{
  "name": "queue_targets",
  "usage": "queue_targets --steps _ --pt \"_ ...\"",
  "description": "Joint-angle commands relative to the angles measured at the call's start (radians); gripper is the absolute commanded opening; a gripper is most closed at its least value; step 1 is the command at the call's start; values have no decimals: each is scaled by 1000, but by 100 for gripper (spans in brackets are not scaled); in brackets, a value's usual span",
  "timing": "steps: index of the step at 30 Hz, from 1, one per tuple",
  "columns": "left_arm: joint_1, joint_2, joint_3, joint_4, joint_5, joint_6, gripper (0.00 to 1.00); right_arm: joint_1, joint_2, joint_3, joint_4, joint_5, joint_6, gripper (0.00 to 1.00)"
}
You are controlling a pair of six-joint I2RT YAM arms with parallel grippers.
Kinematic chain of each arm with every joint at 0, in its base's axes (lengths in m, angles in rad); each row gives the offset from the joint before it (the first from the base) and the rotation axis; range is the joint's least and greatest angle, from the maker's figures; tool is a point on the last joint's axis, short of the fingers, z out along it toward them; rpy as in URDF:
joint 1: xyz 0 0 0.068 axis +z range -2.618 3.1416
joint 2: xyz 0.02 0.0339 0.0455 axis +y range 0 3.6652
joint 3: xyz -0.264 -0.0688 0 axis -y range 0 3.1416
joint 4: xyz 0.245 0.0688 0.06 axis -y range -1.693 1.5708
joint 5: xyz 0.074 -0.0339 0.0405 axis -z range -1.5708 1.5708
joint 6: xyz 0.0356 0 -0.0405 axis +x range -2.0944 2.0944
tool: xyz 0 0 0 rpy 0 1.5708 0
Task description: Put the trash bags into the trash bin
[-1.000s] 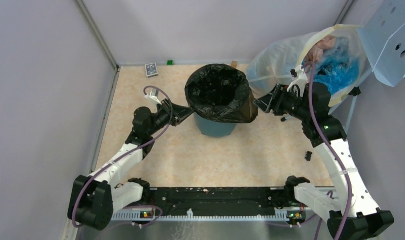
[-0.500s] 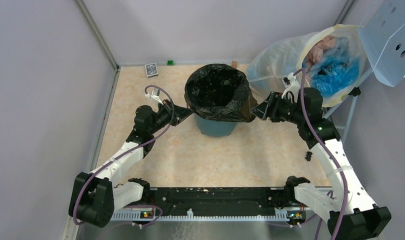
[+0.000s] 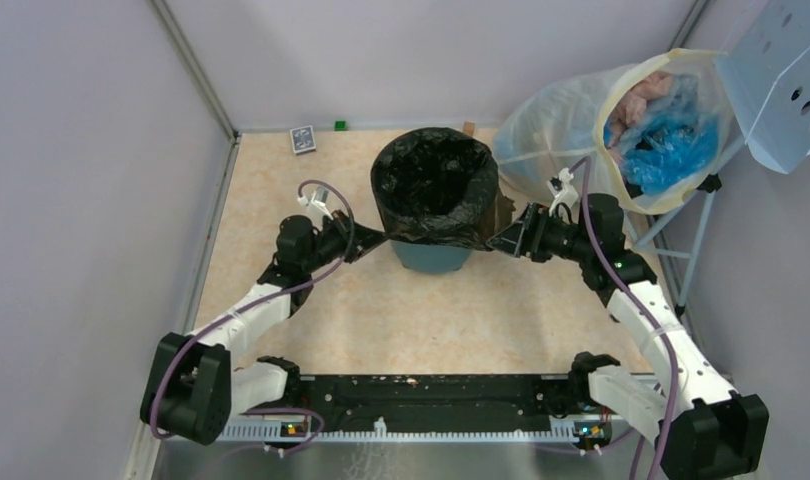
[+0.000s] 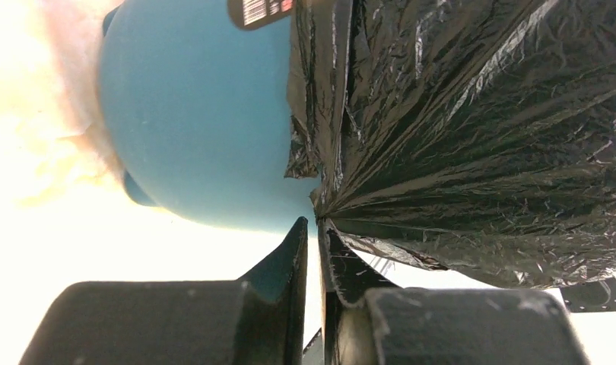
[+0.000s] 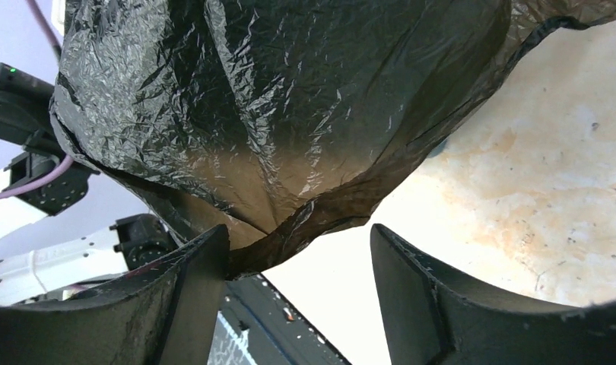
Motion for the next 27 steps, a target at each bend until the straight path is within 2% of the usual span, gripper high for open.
queue_targets --steps 1,5,7,11,13,16,20,25,26,27 --pt "10 -2 -16 3 24 57 15 -4 13 -21 111 -42 33 65" --pt "44 -5 2 -64 51 86 18 -4 32 -46 154 -47 42 53" --pt "71 -11 -1 -81 73 96 21 -4 44 -53 165 -50 41 41" --pt "108 -38 -6 -102 90 115 34 -4 72 -69 194 -54 41 23" --pt "116 -52 -1 -114 88 121 36 -2 91 -79 225 -57 49 14" --pt "127 -62 11 -134 89 128 37 11 135 -82 280 -47 58 10" --pt "143 -76 37 -170 83 144 36 46 215 -82 343 -13 55 0" --pt "158 -76 54 -207 65 155 35 84 278 -59 289 31 -16 0" --pt "158 -68 59 -214 73 158 36 84 279 -53 257 50 -36 6" --pt "159 -56 66 -220 85 162 38 83 275 -46 222 68 -58 23"
